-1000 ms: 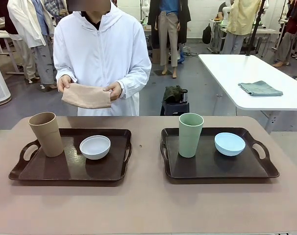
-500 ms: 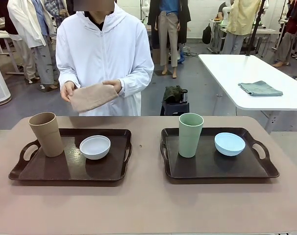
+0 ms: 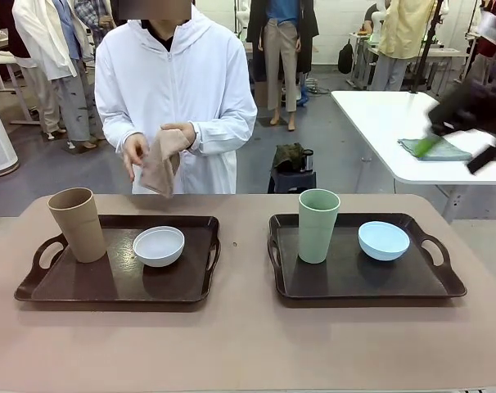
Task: Set up a tray with a mat and arrange the tableware.
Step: Pick up the Picnic Bowl and Reusable plastic cup from the Handle tray in front of the human's position and hold them in the air.
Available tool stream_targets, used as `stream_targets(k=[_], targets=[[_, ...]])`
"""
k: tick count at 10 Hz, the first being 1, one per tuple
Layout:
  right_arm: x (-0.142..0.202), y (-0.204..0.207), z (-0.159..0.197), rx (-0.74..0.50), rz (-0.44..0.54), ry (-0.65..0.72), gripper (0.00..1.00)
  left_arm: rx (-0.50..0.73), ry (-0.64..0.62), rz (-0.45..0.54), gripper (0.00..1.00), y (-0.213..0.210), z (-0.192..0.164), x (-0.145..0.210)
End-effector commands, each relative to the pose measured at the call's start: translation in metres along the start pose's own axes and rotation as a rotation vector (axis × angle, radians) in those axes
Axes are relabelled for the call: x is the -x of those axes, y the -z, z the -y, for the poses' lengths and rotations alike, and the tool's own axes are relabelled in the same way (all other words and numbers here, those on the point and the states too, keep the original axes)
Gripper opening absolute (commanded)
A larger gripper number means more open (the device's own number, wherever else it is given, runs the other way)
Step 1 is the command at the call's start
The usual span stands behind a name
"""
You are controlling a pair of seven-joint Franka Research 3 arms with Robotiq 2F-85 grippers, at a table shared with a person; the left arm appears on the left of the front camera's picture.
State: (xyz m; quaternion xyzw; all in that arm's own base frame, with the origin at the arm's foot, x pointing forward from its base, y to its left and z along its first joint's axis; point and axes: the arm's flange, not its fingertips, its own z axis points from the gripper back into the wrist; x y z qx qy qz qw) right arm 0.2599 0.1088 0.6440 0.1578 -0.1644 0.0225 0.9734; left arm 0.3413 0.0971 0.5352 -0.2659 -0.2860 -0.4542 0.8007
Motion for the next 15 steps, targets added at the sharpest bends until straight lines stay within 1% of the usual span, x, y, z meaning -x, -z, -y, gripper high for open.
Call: stream_targets(k=[1,2,3,4,5,6,7,8,9,13,14,15], targets=[[-0.039,0.002,-0.05,0.024,-0.036,0.044,1.0,-0.15,0.187,-0.005,1.0,0.016,-0.025,0.01],[-0.051,0.009,-0.079,0.032,-0.063,0.079,1.0,-0.212,0.229,-0.006,1.0,0.023,-0.029,0.015],[-0.072,0.026,-0.104,0.068,-0.061,0.126,1.0,-0.226,0.254,0.011,1.0,0.026,-0.036,0.02],[-0.088,0.054,-0.122,0.125,-0.048,0.183,1.0,-0.227,0.257,0.022,1.0,0.027,-0.043,0.025],[-0.098,0.086,-0.136,0.192,-0.059,0.219,1.0,-0.244,0.261,0.029,1.0,0.027,-0.049,0.029],[-0.1,0.107,-0.143,0.208,-0.07,0.227,1.0,-0.238,0.256,0.031,1.0,0.03,-0.051,0.033],[-0.104,0.119,-0.146,0.181,-0.079,0.238,1.0,-0.199,0.227,0.004,1.0,0.037,-0.056,0.037],[-0.1,0.118,-0.144,0.144,-0.096,0.198,1.0,-0.145,0.173,-0.016,1.0,0.037,-0.056,0.039],[-0.097,0.121,-0.137,0.176,-0.073,0.208,1.0,-0.227,0.226,-0.01,1.0,0.029,-0.048,0.034],[-0.097,0.121,-0.137,0.176,-0.073,0.208,1.0,-0.227,0.226,-0.01,1.0,0.029,-0.048,0.034],[-0.097,0.121,-0.137,0.176,-0.073,0.208,1.0,-0.212,0.22,-0.009,1.0,0.029,-0.049,0.034],[-0.099,0.12,-0.137,0.15,-0.084,0.201,1.0,-0.267,0.356,-0.02,1.0,0.044,-0.045,0.026]])
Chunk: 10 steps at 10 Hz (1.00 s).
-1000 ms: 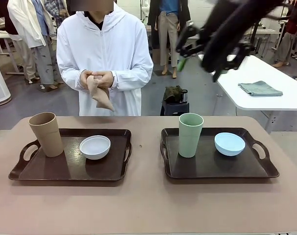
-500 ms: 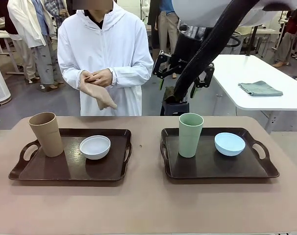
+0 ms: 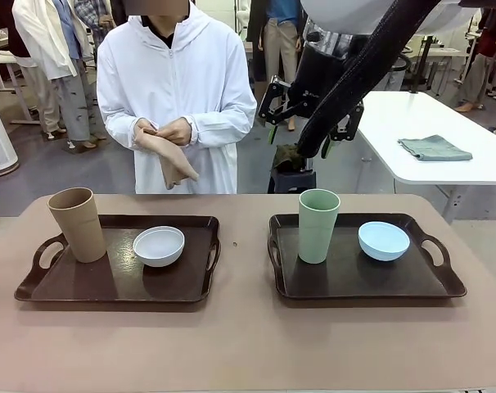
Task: Set up a tray with a mat and arrange the tableware.
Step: Pick up the Picnic Bowl and Reusable plastic cup from the Handle tray in front of the human's position and hold them in the air.
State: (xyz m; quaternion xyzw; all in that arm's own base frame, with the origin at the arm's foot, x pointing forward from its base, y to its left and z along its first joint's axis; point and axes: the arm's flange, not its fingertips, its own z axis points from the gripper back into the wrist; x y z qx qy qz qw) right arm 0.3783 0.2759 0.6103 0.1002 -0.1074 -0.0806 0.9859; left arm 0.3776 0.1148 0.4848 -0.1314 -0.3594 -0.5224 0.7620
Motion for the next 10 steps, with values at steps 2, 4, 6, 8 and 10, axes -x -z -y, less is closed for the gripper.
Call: stream_targets(k=[2,4,6,8,10], targets=[[-0.015,0.021,-0.037,0.041,0.009,-0.153,1.0,0.047,0.24,0.021,1.0,0.04,-0.007,-0.021],[-0.024,0.034,-0.08,0.068,-0.006,-0.271,1.0,0.204,0.254,0.005,1.0,0.057,-0.027,-0.02],[-0.03,0.061,-0.118,0.094,-0.052,-0.353,1.0,0.292,0.215,0.001,1.0,0.074,-0.054,-0.013],[-0.034,0.093,-0.15,0.143,-0.097,-0.402,1.0,0.355,0.212,0.018,1.0,0.079,-0.075,-0.008],[-0.04,0.116,-0.165,0.194,-0.135,-0.406,1.0,0.359,0.245,0.064,1.0,0.079,-0.088,-0.003]])
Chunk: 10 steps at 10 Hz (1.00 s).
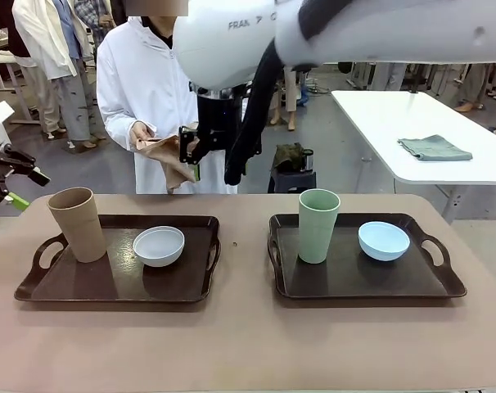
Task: Set up a tray with a mat and arrange the tableware.
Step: Pick up the Picnic Bowl and Reusable plastic cup from the Handle tray in front of the human's position and hold them in the air.
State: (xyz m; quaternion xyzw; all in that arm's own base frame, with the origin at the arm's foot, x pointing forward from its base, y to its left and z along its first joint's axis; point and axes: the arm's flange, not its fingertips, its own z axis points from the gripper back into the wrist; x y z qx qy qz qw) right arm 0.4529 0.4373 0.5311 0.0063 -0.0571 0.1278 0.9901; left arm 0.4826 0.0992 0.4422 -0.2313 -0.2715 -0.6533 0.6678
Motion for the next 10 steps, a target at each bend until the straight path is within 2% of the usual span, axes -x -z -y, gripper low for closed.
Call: stream_targets(k=[1,3,4,10], targets=[[-0.023,0.0,-0.014,0.045,-0.035,0.024,1.0,-0.016,0.079,0.079,1.0,-0.01,-0.01,0.006],[-0.029,0.01,-0.018,0.014,-0.09,0.013,1.0,-0.036,0.13,0.06,1.0,-0.003,-0.004,0.008],[-0.015,0.015,-0.008,0.021,-0.045,-0.002,1.0,-0.018,0.051,0.039,1.0,-0.01,-0.006,0.006],[-0.015,0.015,-0.008,0.021,-0.045,-0.002,1.0,-0.02,0.071,0.04,1.0,-0.01,-0.006,0.007]])
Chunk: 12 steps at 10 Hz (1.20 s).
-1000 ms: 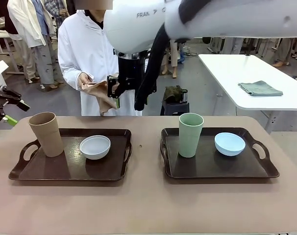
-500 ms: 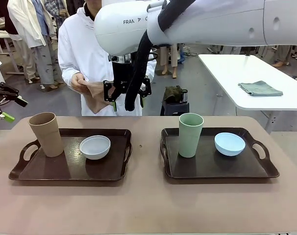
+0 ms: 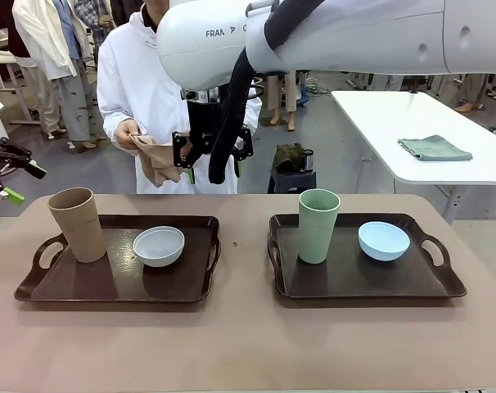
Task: Set up a tray with a mat and arrange the tableware.
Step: Pick up the Picnic Bowl and Reusable plastic cup from the Handle tray in front of the human's position and hold them in the air.
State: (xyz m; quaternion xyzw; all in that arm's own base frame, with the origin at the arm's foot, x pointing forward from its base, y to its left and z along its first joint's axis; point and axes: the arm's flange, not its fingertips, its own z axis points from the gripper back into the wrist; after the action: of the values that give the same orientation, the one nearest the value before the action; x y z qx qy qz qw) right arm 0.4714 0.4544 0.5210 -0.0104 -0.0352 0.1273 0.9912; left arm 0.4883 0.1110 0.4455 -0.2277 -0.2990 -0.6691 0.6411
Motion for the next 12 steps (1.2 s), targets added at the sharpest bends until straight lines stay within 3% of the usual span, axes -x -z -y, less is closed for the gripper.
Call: stream_targets(k=[1,3,7,12], targets=[[0.0,0.0,0.0,0.0,0.0,0.0,1.0,0.057,0.062,0.065,1.0,-0.002,-0.005,0.008],[-0.001,0.012,-0.003,-0.004,0.013,-0.016,1.0,0.054,0.154,0.11,1.0,-0.002,-0.004,0.028],[-0.001,0.044,-0.019,-0.011,0.041,-0.068,1.0,0.076,0.058,0.16,1.0,0.027,0.0,0.063],[0.0,0.079,-0.035,-0.043,0.074,-0.107,1.0,0.048,-0.077,0.189,1.0,0.056,0.003,0.075]])
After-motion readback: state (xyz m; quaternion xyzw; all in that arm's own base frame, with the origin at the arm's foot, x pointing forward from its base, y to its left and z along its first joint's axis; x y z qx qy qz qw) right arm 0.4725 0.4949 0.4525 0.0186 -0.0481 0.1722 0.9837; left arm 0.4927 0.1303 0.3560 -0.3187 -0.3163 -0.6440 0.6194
